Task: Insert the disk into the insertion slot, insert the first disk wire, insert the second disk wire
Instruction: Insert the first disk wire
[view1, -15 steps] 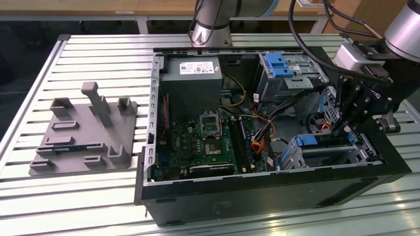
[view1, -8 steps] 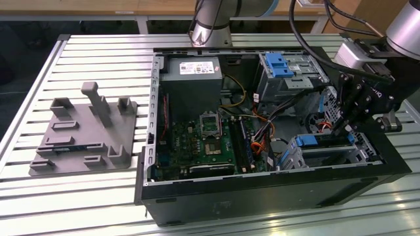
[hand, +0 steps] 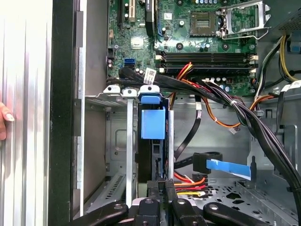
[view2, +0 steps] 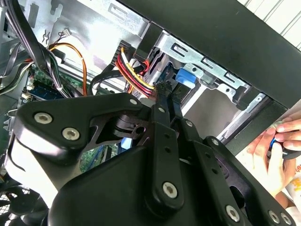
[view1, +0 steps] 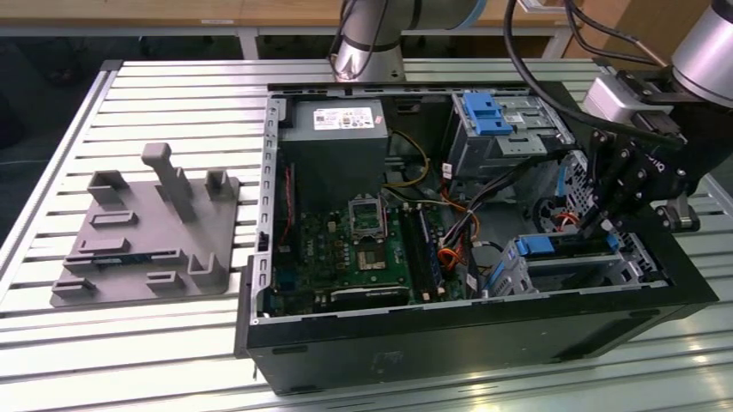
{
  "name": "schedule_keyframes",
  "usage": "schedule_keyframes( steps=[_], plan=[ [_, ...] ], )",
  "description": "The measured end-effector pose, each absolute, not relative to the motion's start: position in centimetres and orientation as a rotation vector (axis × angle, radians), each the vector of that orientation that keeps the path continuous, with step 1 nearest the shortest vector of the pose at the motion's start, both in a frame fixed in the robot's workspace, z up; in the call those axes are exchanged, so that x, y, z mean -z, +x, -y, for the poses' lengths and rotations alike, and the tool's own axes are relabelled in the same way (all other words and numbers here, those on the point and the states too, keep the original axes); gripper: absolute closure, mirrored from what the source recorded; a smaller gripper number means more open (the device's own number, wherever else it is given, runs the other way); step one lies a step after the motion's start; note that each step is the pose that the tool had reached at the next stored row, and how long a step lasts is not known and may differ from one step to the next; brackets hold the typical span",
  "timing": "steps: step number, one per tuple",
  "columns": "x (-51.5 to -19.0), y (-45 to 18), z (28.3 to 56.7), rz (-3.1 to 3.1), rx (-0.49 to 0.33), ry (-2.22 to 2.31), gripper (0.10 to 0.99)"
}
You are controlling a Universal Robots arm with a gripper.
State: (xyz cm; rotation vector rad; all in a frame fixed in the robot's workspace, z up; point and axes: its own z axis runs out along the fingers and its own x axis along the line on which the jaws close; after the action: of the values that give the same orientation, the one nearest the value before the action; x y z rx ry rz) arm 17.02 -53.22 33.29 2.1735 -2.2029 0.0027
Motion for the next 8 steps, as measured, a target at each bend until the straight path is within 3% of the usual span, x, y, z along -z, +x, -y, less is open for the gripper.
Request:
schedule_keyframes(
  steps=[8],
  plan=[
    [-32.86,17.02,53.22,2.203,-0.003,2.174,0.918]
  ],
)
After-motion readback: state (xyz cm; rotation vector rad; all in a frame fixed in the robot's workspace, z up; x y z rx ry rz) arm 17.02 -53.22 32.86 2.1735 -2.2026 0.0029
